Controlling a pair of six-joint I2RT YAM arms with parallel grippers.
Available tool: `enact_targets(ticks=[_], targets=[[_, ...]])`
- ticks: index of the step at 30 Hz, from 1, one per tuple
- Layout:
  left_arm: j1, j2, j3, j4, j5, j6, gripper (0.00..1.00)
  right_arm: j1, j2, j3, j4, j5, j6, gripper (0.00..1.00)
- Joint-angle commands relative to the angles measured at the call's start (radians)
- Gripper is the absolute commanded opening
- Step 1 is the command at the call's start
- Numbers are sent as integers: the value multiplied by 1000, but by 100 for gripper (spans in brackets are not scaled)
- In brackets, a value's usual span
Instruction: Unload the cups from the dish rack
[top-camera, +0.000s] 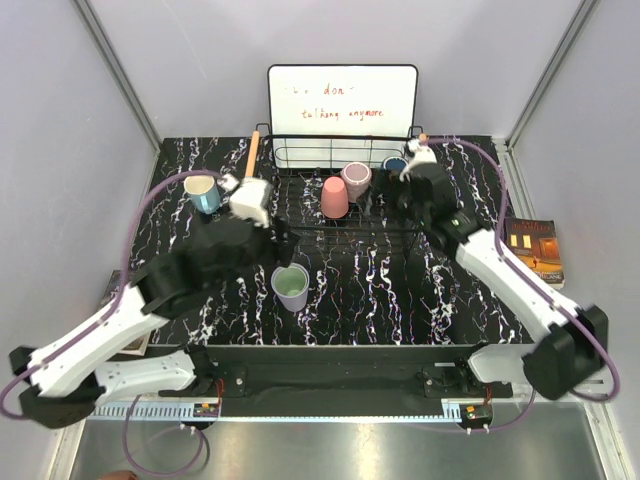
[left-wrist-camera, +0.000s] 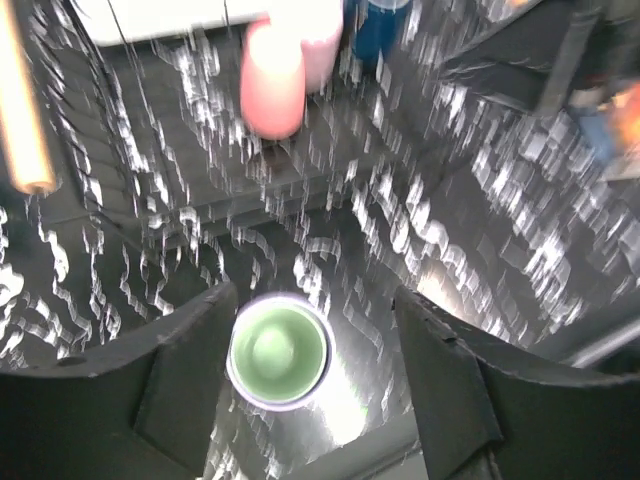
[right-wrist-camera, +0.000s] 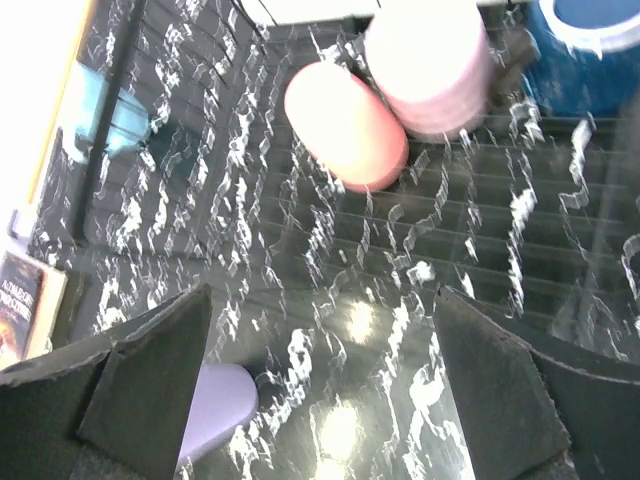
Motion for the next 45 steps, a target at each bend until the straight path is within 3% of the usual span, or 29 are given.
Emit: enact_targets(ticks=[1,7,12,25,41,44,45], targets=[[-1,-108,-123,201,-113,-28,71,19,162,225,-6,-21,-45,100],[-1,-88,-131,167,-96,-26,72,62,496,536,-152,51,-129,100],[-1,-83,-147,166,-88,-40,72,73,634,674,-212,89,-134,100],[-1,-65,-181,210,-62,-45,72,79,822,764,-229,133,-172,100],[-1,-56,-220,227,-51,-60,72,79,940,817,-229,70,-163,99],[-1,-49,-224,230,-47,-64,72,81,951,817,-227,65,-166,95],[-1,-49,-226,230,-45,-66,72,81,951,816,-227,61,-169,84]])
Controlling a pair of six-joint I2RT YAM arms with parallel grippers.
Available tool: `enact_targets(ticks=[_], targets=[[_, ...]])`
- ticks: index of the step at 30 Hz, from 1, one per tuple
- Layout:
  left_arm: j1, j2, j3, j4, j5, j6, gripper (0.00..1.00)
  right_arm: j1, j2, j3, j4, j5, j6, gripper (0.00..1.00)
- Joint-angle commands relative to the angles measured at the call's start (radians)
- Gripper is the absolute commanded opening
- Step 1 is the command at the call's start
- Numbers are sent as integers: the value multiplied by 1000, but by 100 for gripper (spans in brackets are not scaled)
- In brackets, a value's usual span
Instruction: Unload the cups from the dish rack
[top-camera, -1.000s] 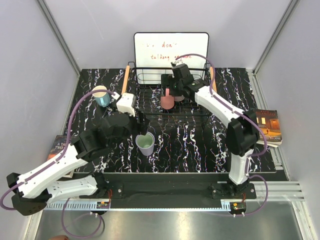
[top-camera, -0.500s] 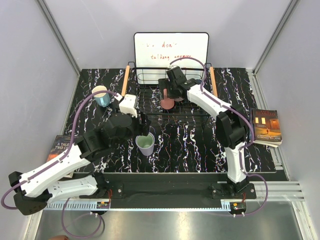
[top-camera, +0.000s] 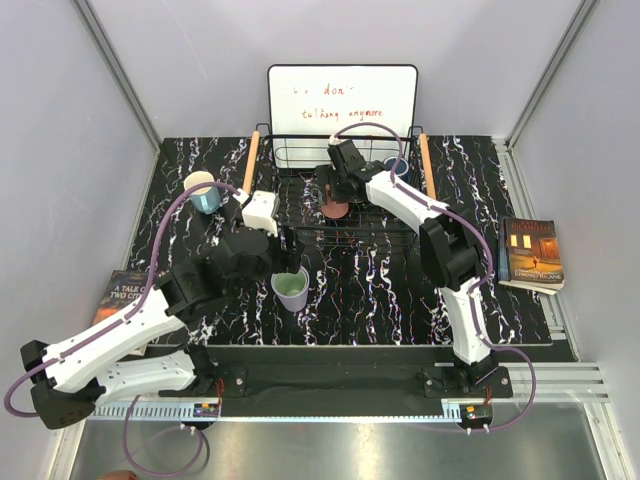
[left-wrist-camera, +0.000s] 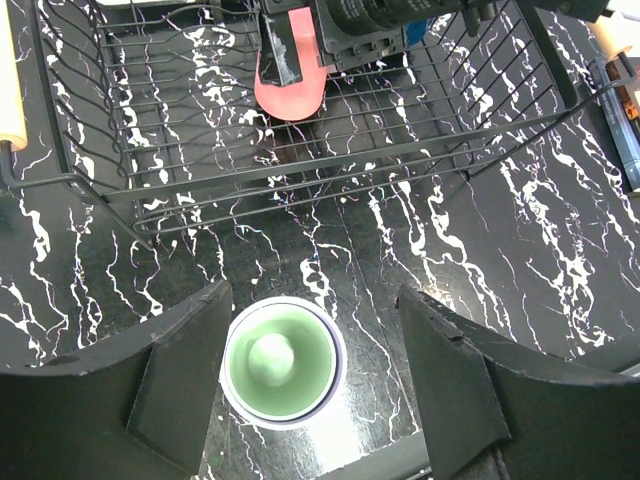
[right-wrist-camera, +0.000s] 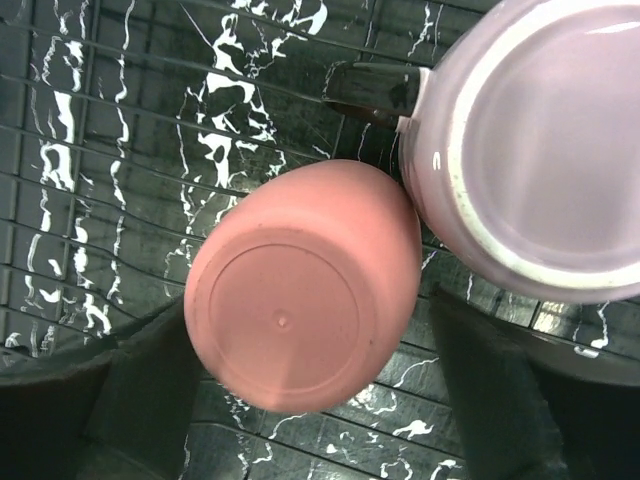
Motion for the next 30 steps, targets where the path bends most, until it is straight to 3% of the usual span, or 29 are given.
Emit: enact_targets(ticks=[1,4,8,11,13,14,22,30], targets=[[-1,6,-9,61,12,-12,72,12,6,27,5,-28,-8,77],[-1,-1,-16,61,14,-17,72,12,-7,20,8,-33,-4,54],[-1,-2,-22,63,16,-23,72,17,-34,-8,19,-20,-5,39],[-1,-1,-24,63,19,-26,72,23,-65,-35,28,-14,-7,19],[-1,-2,-25,64,19,-25,72,27,-89,-45,31,-5,-7,10],[-1,1,-25,64,19,-26,72,29,-99,-57,33,0,-10,0],[-1,4,-27,72,16,-28,71,49,-220,-130,36,18,-14,0],[0,7,-27,133,-21,-14,72,50,-548,-305,96,29,35,0]])
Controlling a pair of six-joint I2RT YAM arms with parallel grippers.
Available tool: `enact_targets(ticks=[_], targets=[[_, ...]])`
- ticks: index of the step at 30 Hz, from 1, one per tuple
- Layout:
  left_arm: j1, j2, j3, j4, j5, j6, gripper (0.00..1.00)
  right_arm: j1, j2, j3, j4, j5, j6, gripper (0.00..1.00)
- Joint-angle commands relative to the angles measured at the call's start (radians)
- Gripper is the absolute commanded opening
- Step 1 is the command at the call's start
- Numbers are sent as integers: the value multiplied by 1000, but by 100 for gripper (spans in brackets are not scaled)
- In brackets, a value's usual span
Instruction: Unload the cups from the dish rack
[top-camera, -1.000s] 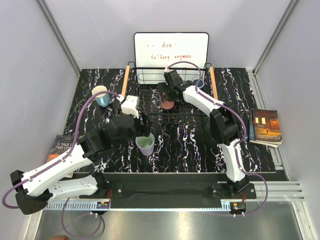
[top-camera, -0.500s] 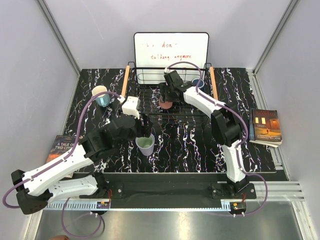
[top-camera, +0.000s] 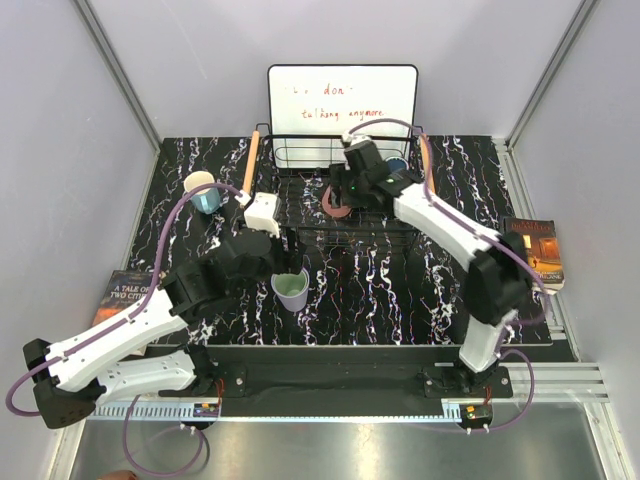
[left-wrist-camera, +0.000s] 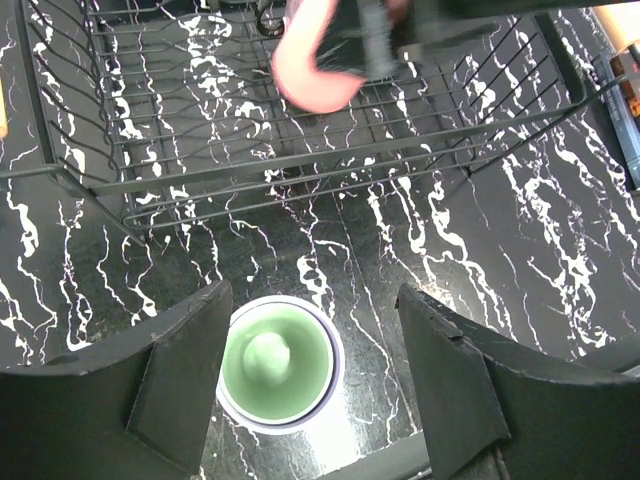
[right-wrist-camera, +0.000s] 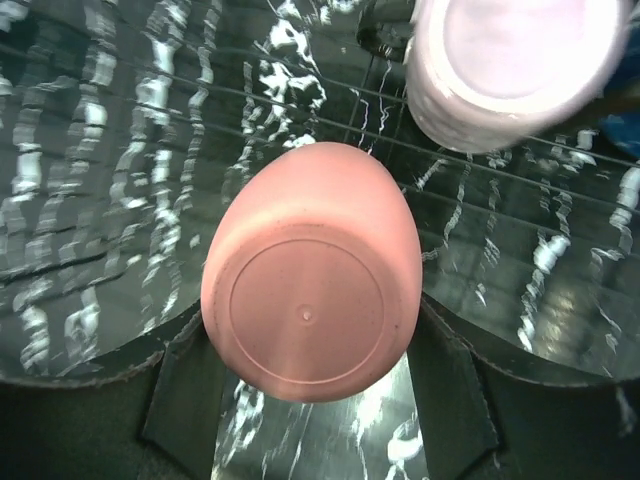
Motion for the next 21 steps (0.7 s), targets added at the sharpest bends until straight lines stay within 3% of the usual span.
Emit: enact_targets(ticks=[1,8,13,21], targets=[[0,1,1,118,-24,3,72,7,-262,-92,85,10,38,0],[0,-18,-27,264,11,-54,72,5,-612,-321,212,-62,83,0],[0,-82,-86,431,70,-73,72,7,-756,-480,277,-139,148,0],[3,-134,-202,744,148,-85,75,7,-973,-739,513,-280,250,0]])
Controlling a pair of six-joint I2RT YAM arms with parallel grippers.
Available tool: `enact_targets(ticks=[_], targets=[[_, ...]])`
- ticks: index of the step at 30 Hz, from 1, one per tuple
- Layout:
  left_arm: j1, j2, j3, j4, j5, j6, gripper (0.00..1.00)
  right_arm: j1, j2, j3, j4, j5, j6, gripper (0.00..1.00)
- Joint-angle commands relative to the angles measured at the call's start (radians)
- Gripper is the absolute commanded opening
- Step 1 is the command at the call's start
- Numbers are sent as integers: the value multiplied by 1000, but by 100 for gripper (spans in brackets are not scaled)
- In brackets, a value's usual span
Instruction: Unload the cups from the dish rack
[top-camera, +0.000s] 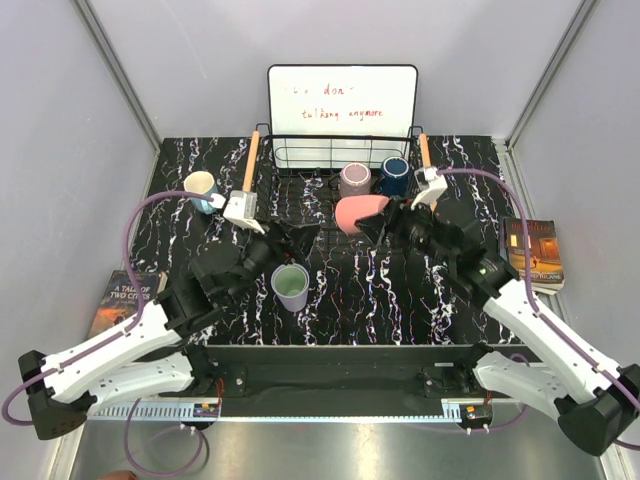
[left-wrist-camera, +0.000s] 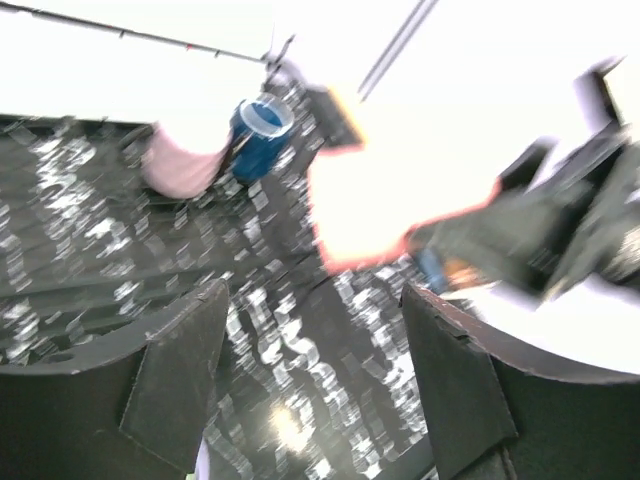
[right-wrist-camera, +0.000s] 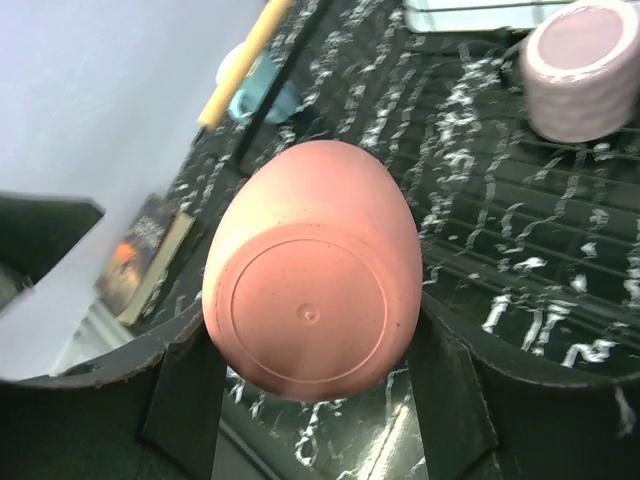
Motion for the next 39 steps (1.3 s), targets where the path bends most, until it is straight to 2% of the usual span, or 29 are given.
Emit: enact_targets(ticks=[1,5,13,21,30,31,35,36,38,39], targets=[[5,-29,-51,286,73,-26,76,7,-106,-85,222,-122,94,0],[32,-21,-103,401,173,-68,78,5,-155,-171,357,-191,162,0],[115,-3,-166,528,343,-183,78,7,-201,-290,560,-301,291,0],[144,40,-163,605,469,-238,77,7,-176,-297,606,-351,319,0],[147,136,-174,788,641,-359,73,7,-138,-300,647,-387,336,0],[147,143,-174,810,653,-365,71,7,-129,-300,652,-391,337,0],[147,161,-169,829,679,-376,54,5,-120,-318,675,-400,354,0],[147,161,-166,823,679,-373,43,7,-120,-320,673,-403,354,0],[149,166,-163,802,678,-367,32,7,-121,-327,675,-404,352,0],[149,166,-154,788,671,-362,19,7,-126,-330,675,-404,349,0]])
